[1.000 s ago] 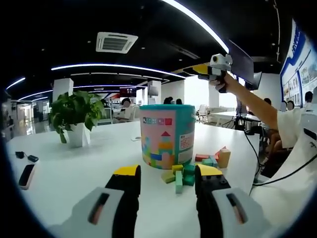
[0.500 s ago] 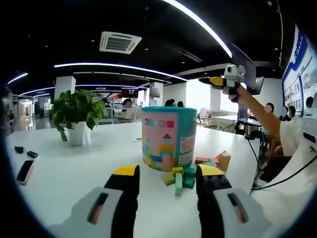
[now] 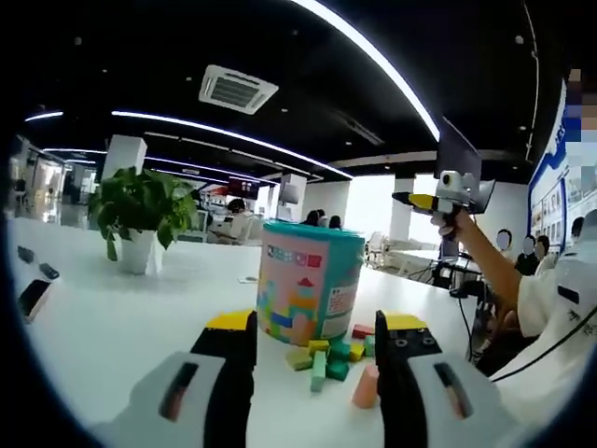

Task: Arrange the toys in the designated storage area by placing each visible toy with the group until no toy remains scattered across the table.

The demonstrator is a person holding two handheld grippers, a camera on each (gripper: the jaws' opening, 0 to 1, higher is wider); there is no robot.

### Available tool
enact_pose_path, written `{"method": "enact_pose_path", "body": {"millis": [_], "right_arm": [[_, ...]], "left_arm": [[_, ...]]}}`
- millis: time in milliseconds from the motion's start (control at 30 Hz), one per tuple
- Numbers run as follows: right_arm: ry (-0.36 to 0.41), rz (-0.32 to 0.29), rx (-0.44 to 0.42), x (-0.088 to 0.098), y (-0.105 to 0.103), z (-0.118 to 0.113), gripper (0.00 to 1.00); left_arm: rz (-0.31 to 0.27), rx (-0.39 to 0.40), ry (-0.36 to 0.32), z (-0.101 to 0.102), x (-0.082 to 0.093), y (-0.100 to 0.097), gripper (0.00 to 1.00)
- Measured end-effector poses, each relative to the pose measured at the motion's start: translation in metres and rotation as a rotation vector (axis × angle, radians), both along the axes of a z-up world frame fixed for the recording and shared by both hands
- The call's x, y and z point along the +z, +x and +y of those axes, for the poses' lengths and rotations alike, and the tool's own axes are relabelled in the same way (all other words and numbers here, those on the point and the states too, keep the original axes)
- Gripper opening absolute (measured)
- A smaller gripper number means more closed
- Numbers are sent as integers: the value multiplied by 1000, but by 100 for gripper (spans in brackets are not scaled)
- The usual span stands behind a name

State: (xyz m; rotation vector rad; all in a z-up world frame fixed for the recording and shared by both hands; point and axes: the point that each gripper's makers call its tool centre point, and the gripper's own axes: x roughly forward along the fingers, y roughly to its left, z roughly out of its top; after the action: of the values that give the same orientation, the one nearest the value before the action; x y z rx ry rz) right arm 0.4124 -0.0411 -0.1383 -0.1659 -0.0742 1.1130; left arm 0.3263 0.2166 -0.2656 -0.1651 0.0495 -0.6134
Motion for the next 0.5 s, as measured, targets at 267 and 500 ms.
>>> {"method": "enact_pose_path", "body": {"millis": [267, 500], "right_arm": [[-8, 5, 33, -9, -22, 1, 38], [20, 0, 9, -27, -32, -10, 36]], "left_arm": [[-23, -18, 11, -1, 4, -4, 48], [-4, -18, 70, -3, -5, -3, 48]]}}
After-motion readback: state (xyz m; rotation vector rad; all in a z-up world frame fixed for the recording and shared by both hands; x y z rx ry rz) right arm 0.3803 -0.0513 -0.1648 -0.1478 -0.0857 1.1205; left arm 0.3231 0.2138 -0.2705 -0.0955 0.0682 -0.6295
